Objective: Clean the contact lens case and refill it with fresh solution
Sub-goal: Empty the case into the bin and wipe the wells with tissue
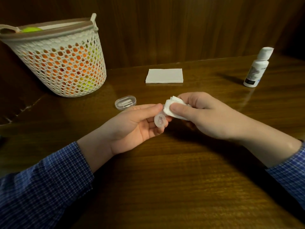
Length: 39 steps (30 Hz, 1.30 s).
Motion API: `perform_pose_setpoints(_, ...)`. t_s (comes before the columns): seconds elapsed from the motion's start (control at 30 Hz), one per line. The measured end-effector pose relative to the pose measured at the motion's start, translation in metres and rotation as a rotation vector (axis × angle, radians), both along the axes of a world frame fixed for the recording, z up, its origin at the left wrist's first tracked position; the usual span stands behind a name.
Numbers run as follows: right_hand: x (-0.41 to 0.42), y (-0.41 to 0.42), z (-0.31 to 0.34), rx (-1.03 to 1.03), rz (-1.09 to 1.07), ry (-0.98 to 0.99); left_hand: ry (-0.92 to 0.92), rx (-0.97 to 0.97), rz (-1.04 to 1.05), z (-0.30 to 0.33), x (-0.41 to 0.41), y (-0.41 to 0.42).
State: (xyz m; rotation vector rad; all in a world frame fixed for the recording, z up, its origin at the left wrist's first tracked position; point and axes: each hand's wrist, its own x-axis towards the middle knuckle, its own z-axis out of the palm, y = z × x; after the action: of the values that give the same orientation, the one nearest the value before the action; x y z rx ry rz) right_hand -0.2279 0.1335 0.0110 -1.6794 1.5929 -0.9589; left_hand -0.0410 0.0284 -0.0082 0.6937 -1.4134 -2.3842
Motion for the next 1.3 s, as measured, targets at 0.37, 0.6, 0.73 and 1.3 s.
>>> perform_pose_setpoints(0.37, 0.007, -0.001, -0.005, -0.102, -0.134, 0.024, -0.015, -0.023, -0.036, -0.003, 0.002, -0.003)
perform_pose_setpoints(0.6, 0.010, -0.001, -0.008, -0.004, -0.252, -0.097, -0.098, -0.129, -0.053, -0.005, 0.005, -0.003)
perform_pose_setpoints(0.73, 0.014, -0.004, -0.013, 0.079, -0.316, -0.220, -0.082, -0.105, -0.041, -0.005, 0.004, -0.003)
perform_pose_setpoints(1.3, 0.008, -0.002, -0.002, 0.141, -0.222, -0.208, -0.108, -0.146, -0.046, -0.003, 0.003, 0.000)
